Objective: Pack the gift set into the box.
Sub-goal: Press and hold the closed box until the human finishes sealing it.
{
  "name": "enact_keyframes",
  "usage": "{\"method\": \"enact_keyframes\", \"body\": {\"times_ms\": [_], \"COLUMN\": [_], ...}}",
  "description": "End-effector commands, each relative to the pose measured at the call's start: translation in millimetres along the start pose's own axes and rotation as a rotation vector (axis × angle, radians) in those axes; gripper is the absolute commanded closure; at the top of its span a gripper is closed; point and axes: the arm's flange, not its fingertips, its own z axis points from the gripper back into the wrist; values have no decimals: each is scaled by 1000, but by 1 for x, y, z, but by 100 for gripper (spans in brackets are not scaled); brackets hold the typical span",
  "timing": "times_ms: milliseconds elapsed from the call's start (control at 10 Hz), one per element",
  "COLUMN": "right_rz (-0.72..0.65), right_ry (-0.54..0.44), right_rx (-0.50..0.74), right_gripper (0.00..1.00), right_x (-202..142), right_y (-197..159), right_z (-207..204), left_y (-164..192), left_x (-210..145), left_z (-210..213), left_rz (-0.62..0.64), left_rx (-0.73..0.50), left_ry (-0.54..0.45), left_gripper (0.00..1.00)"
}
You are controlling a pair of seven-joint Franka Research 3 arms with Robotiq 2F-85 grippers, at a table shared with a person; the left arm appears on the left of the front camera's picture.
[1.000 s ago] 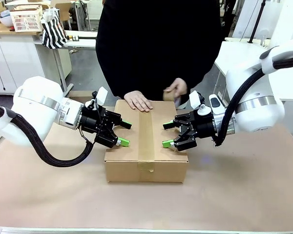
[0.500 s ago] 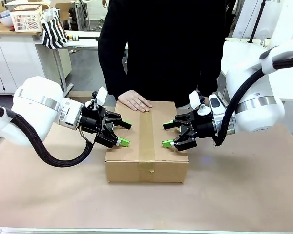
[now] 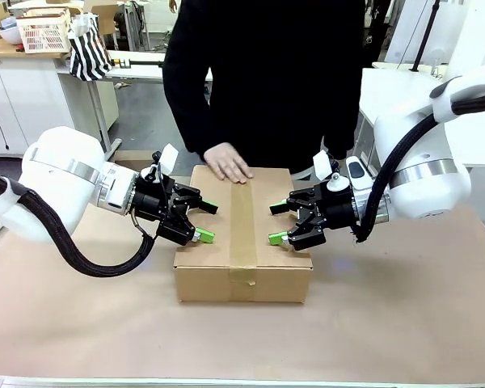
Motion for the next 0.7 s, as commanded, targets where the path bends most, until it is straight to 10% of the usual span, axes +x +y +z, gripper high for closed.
{"method": "enact_keyframes", "body": {"times_ms": [0,600], "right_rz": [25,25], "right_ry": [8,8], "right_rx": [-4,-4], "right_gripper": [0,0], "right_x": [-1,-1], "right_y": [1,1], "right_z": [-1,-1], "left_y": [0,0], "left_x": [-1,-1], "left_z": [1,1], "left_rz": [14,14], "left_rx": [0,0], "left_ry": [-6,-6], "left_gripper": [0,0]}}
